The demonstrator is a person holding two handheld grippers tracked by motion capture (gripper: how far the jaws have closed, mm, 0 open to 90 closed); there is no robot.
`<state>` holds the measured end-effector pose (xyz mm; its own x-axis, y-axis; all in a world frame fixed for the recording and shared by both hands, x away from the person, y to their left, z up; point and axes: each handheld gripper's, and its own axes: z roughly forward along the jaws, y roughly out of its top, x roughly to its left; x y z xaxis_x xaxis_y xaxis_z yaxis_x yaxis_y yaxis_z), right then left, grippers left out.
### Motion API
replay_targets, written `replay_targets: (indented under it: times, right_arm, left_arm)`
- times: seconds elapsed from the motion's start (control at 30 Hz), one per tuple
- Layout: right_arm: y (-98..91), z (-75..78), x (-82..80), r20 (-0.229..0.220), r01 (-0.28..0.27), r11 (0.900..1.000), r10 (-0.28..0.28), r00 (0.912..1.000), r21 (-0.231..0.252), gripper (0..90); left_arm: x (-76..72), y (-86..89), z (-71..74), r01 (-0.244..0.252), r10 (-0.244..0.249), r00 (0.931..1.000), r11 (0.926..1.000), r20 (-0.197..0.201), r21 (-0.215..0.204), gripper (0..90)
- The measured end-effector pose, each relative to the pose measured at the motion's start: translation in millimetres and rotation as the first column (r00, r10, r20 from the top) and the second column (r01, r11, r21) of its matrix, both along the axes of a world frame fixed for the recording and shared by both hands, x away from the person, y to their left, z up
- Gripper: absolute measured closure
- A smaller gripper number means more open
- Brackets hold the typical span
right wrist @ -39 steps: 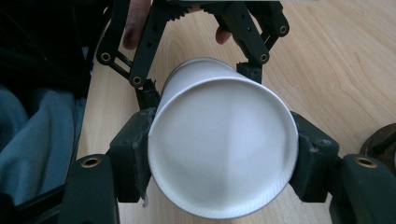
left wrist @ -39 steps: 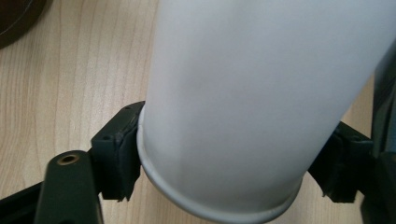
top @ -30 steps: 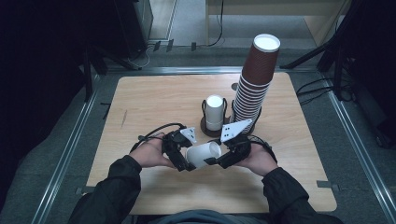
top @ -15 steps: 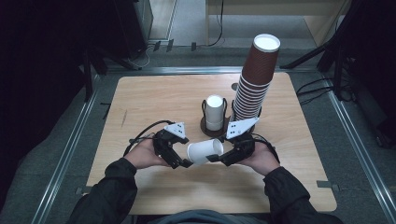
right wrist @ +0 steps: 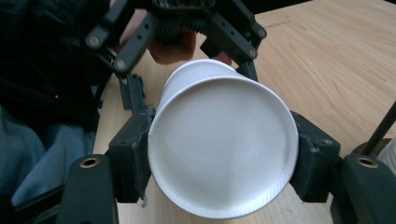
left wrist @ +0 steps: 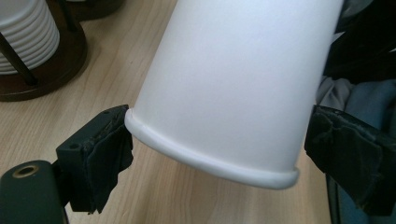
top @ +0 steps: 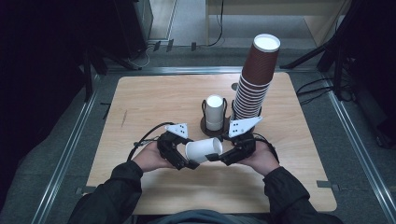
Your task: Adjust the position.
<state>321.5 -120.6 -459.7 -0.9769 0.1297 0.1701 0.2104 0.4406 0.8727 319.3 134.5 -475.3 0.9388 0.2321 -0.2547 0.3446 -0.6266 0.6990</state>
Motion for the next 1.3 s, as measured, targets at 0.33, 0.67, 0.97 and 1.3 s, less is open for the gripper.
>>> replay_targets:
  times: [0.33, 0.67, 0.97, 1.3]
  right_arm:
    - [-1.3, 1.9, 0.2, -0.038, -0.001, 0.9981, 0.003, 0.9993, 0.061, 33.6]
    - [-0.4, 0.5, 2.2, -0.076, -0.001, 0.9953, 0.009, 0.9971, 0.097, 34.0]
    - [1.2, -0.2, 1.8, -0.076, 0.007, 0.9963, -0.001, 0.9971, 0.085, 28.9]
    - [2.9, -3.3, 1.0, -0.043, 0.010, 0.9997, -0.011, 0.9990, -0.022, 24.8]
  left_arm:
    - [1.4, 0.5, 1.0, -0.004, 0.005, 0.9999, 0.9965, 0.012, -0.084, 14.2]
    - [0.8, 0.0, 3.4, 0.006, -0.005, 1.0000, 0.9960, 0.005, -0.089, 20.8]
    - [3.3, 3.4, 5.4, 0.010, -0.011, 0.9999, 0.9966, -0.013, -0.082, 24.4]
    - [5.3, 23.2, 19.6, -0.021, 0.021, 0.9998, 0.9990, -0.003, -0.040, 24.3]
